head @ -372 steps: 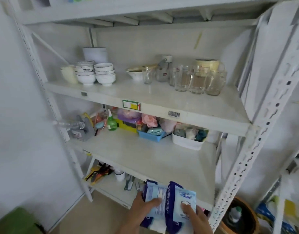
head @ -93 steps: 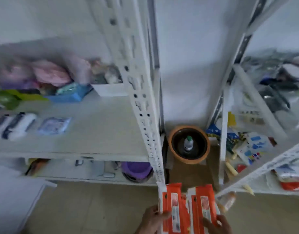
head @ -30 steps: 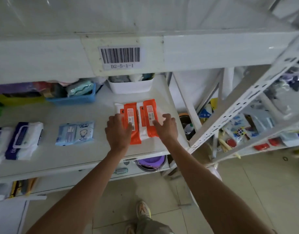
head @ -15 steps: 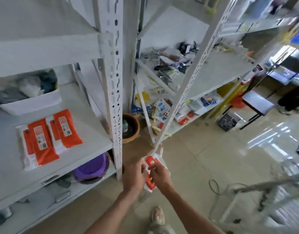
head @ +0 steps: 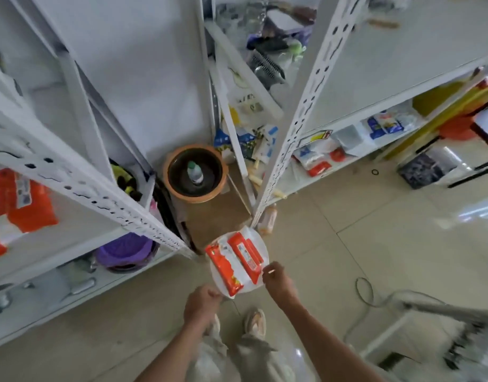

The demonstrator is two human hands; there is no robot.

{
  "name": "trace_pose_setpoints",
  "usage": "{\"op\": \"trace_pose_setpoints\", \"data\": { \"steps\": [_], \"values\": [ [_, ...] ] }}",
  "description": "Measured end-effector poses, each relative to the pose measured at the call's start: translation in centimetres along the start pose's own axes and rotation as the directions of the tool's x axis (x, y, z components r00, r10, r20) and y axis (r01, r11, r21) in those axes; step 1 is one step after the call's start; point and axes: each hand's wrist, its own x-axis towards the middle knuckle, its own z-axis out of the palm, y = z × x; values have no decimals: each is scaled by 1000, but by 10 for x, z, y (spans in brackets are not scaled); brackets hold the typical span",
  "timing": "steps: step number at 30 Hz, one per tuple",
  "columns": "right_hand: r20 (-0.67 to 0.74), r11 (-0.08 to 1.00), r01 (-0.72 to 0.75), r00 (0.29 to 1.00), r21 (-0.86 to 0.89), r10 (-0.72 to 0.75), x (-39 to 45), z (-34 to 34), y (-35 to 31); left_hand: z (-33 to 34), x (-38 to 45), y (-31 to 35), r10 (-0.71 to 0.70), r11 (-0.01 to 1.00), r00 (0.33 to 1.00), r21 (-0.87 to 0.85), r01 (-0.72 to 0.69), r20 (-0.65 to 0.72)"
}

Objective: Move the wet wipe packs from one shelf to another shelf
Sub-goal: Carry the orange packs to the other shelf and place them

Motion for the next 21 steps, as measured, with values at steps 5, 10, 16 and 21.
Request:
{"op": "trace_pose_setpoints", "data": {
  "steps": [5, 10, 16, 21],
  "values": [
    [-11, 1000, 24, 1000, -11, -24, 87, 18, -3, 42, 83, -4, -76, 997, 997, -27, 76, 3],
    [-34, 997, -28, 999, -70, 26, 167, 59, 25, 88, 166, -18, -150, 955, 987, -249, 160, 60],
    [14, 997, -47, 999, -66, 48, 235, 101, 49, 120, 233, -31, -237, 879, 971, -422, 220, 12],
    [55, 994, -77, 995, -73, 81, 264, 107, 60, 150, 261, -42, -276, 730, 957, -627, 271, 92]
  ]
}}
